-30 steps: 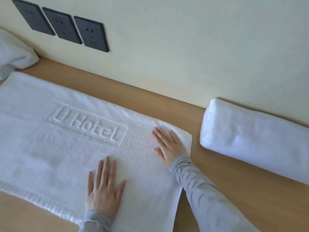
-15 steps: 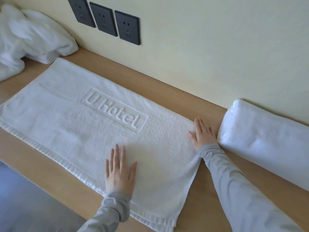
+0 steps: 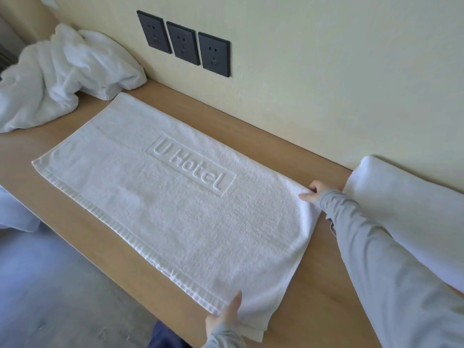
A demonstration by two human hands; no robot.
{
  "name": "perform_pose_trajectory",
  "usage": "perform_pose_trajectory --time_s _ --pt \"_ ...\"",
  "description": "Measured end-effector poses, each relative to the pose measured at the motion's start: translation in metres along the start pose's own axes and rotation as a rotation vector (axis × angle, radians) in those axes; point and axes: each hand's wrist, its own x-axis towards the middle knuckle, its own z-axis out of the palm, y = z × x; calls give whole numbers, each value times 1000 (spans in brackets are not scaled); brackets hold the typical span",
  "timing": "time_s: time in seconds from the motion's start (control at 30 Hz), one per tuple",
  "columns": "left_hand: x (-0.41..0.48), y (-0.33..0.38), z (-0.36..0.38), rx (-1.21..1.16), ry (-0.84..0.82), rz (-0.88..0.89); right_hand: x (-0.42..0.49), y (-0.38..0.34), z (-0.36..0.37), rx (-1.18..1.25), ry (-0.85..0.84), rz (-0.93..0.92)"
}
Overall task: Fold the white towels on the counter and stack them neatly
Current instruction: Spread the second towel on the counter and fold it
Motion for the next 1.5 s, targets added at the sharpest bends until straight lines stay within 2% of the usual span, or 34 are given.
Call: perform_pose_trajectory --time_s 0.1,0.2,0.37,0.5,0.6,0.77,0.83,0.9,0.97,1.03,1.13,1.23,1.3,1.4,1.5 --pt "-10 -5 4 -43 -44 -32 1 0 -7 43 -67 1" --pt "-15 -11 -5 -49 -75 35 0 1 -11 100 -80 -10" --pt "-32 1 -21 -21 -117 142 -6 1 -16 382 70 -121" --pt "-45 34 -44 23 -195 224 -14 -21 -32 548 121 -291" --pt "-52 66 -64 15 -218 431 -24 -53 -46 704 180 -405" --pt "-59 128 -100 -205 -406 471 -42 -123 -61 929 313 -464" --pt "-60 151 -111 -197 -554 491 -45 -155 -67 1078 276 -475" --pt "-51 176 -124 -292 -541 526 -47 -185 -75 1299 147 -459" --pt "-47 199 -137 -328 -543 586 -48 -216 -79 1407 51 -464" --pt "-42 223 -156 -259 -547 664 -49 -245 -76 1264 80 -501" --pt "-28 262 -182 -88 -533 686 -47 -294 -64 822 274 -559" --pt "-8 307 -198 21 -352 756 -44 -353 -58 545 500 -575" --pt "12 336 -208 27 -241 902 -38 -392 -54 448 600 -604" --pt "36 376 -226 90 -108 1083 -21 -453 -42 303 647 -628" --pt "67 414 -240 48 -22 1122 8 -515 -24 164 656 -587"
